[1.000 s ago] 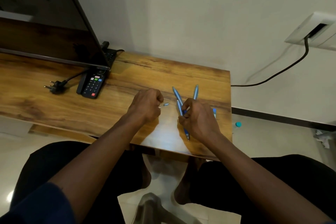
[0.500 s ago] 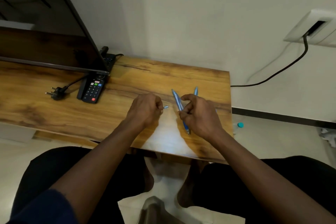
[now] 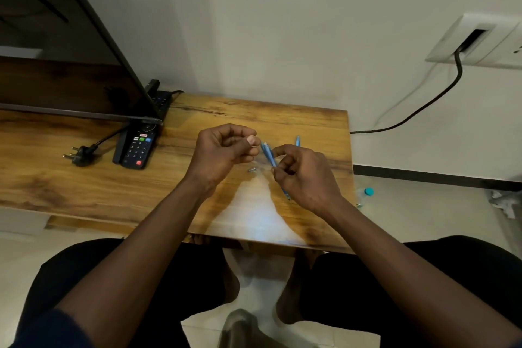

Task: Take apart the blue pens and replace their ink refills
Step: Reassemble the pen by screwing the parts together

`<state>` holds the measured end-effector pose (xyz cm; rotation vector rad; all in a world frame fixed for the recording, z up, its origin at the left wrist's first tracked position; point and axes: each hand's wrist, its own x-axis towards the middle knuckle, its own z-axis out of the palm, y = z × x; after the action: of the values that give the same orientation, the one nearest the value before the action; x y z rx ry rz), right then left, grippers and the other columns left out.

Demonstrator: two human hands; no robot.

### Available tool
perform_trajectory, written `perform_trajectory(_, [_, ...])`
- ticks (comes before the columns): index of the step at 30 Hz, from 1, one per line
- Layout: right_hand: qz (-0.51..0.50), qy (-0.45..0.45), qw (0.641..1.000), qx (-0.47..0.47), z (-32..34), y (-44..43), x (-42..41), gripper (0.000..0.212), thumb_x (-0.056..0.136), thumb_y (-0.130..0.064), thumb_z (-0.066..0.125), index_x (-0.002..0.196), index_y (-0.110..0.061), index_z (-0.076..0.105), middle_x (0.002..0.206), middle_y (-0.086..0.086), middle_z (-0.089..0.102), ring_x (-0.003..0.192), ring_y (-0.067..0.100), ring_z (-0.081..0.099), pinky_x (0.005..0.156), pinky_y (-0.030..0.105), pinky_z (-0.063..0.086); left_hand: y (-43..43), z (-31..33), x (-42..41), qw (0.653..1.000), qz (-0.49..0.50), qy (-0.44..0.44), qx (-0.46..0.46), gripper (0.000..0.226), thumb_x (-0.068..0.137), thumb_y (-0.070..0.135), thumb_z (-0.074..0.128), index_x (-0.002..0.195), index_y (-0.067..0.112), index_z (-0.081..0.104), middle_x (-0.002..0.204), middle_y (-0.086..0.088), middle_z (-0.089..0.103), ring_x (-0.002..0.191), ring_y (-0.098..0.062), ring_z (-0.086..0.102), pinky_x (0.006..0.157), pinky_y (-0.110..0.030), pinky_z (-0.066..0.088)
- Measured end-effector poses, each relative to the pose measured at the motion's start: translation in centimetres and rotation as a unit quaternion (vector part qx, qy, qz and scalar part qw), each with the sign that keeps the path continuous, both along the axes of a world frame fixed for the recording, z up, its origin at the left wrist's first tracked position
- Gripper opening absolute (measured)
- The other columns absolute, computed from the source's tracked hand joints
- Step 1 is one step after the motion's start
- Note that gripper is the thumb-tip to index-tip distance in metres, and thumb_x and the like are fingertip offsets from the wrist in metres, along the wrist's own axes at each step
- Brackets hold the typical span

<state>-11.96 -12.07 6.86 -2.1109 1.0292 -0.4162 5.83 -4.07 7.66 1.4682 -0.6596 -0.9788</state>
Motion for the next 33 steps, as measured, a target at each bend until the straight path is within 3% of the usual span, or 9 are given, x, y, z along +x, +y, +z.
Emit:
perform_trajectory(4, [0.004,-0.014,1.0,-0.002,0.01,0.01,-0.05,0.037,0.091,-0.016,0.074,0.127,-0.023,0.071,0.083,-0.013,0.074,0.075,0.005,0.07,0.081,0.035,0.061,-0.06,-0.39,-0.01,1.0,-0.007,-0.019,-0.015,0.01,0.096,0.006,0.072,0.105,0.006,0.077,0.102,-0.016,0.079,0.087,-0.018,0.075,0.079,-0.029,0.063])
perform_trajectory(9, [0.008,-0.024,1.0,-0.008,0.09,0.08,-0.01,0.037,0.091,-0.016,0.075,0.127,-0.024,0.072,0.082,-0.014,0.073,0.075,0.005,0.07,0.081,0.036,0.061,-0.12,-0.69,-0.06,1.0,-0.009,0.021,-0.009,0.014,0.096,0.007,0.071,0.107,0.002,0.077,0.099,-0.014,0.08,0.09,-0.02,0.075,0.084,-0.03,0.064])
perform_trajectory(24, [0.012,-0.027,1.0,-0.009,0.2,-0.12,-0.11,0.038,0.091,-0.017,0.075,0.127,-0.027,0.072,0.086,-0.011,0.074,0.077,0.005,0.07,0.079,0.037,0.062,-0.25,-0.85,-0.25,1.0,0.0,0.029,0.002,0.014,0.095,0.007,0.072,0.107,0.0,0.076,0.093,-0.011,0.079,0.084,-0.015,0.075,0.08,-0.028,0.064])
perform_trajectory(33, [0.022,-0.013,0.999,-0.038,0.23,-0.03,-0.28,0.039,0.091,-0.017,0.074,0.129,-0.025,0.071,0.087,-0.009,0.074,0.076,0.008,0.069,0.085,0.037,0.06,-0.14,-1.02,-0.08,1.0,-0.018,-0.003,0.009,0.015,0.094,0.008,0.074,0.106,-0.001,0.077,0.091,-0.011,0.08,0.085,-0.019,0.075,0.08,-0.03,0.064])
